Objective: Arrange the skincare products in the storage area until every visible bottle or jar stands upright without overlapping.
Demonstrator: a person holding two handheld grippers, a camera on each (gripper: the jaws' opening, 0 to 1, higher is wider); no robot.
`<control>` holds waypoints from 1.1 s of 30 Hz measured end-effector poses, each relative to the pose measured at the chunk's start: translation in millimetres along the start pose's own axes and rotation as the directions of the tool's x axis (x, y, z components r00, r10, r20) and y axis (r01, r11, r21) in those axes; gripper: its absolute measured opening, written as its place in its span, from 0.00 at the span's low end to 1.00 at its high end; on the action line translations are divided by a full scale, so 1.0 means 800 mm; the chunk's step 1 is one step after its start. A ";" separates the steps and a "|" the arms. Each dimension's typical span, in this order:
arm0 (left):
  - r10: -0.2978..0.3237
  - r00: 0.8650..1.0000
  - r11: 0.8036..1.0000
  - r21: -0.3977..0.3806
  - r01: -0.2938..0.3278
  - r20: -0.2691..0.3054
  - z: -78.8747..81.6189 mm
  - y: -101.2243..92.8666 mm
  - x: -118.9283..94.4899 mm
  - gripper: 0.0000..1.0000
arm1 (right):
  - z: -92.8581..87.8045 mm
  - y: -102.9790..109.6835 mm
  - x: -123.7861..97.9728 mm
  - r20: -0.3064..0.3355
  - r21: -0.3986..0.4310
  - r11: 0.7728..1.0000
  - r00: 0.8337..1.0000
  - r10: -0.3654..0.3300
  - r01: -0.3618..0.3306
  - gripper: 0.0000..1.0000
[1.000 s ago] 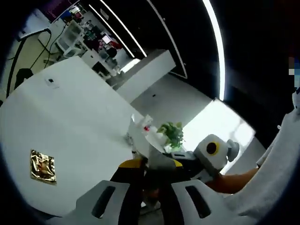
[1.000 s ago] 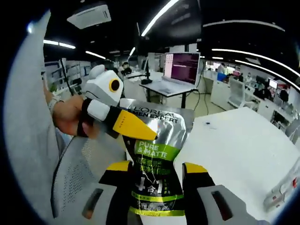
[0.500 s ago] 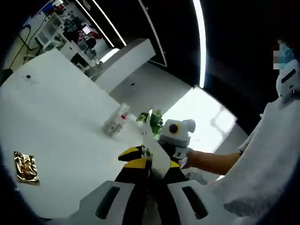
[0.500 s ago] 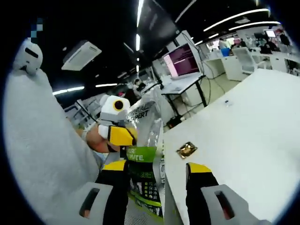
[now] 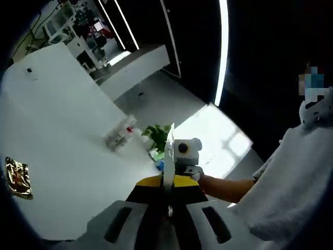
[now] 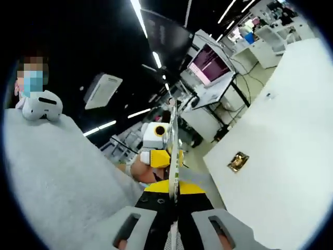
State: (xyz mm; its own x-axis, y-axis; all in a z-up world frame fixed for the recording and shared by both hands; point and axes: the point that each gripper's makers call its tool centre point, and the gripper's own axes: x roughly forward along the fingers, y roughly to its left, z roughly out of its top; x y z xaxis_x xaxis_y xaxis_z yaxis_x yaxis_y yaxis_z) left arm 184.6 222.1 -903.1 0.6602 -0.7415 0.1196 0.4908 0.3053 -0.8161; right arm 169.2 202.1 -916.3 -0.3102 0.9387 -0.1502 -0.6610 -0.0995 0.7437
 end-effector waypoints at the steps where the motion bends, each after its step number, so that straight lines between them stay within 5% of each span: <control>1: 0.003 1.000 1.000 -0.005 -0.003 0.018 0.004 0.001 -0.002 0.02 | 0.005 0.002 0.000 0.036 0.022 1.000 0.999 0.010 -0.011 0.00; 5: -0.024 0.998 0.999 -0.042 0.026 0.051 0.011 -0.003 -0.003 0.09 | 0.024 -0.001 -0.002 0.156 0.071 0.997 0.988 0.016 -0.027 0.00; 10: -0.014 1.000 0.999 -0.041 0.015 0.024 0.005 0.000 -0.001 0.03 | 0.045 -0.001 -0.005 0.279 0.126 0.989 0.960 0.034 -0.072 0.00; 19: -0.029 1.000 0.993 -0.113 0.030 0.011 0.011 0.011 -0.002 0.00 | 0.046 -0.011 -0.003 0.332 0.182 0.980 0.943 0.021 -0.086 0.00; 28: -0.082 0.985 0.987 -0.148 0.060 -0.153 -0.003 0.002 -0.003 0.00 | 0.064 -0.018 -0.017 0.378 0.162 0.985 0.926 -0.010 -0.056 0.00; 30: -0.078 0.986 0.987 -0.150 0.055 -0.150 -0.002 0.003 -0.001 0.00 | 0.065 -0.022 -0.019 0.376 0.176 0.984 0.926 -0.030 -0.039 0.00; 31: -0.079 0.983 0.984 -0.174 0.049 -0.168 -0.006 0.002 0.000 0.00 | 0.070 -0.016 -0.021 0.401 0.187 0.979 0.916 0.000 -0.082 0.00; 33: -0.101 0.986 0.983 -0.167 0.078 -0.132 0.002 -0.002 0.003 0.00 | 0.076 -0.021 -0.024 0.439 0.174 0.983 0.898 -0.030 -0.053 0.00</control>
State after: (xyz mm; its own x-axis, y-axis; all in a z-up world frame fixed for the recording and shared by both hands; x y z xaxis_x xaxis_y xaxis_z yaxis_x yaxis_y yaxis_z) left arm 186.0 221.0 -900.4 0.5266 -0.8408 0.1255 0.4389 0.1424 -0.8872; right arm 227.7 205.8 -886.3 0.0408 0.9908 0.1291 -0.5146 -0.0899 0.8527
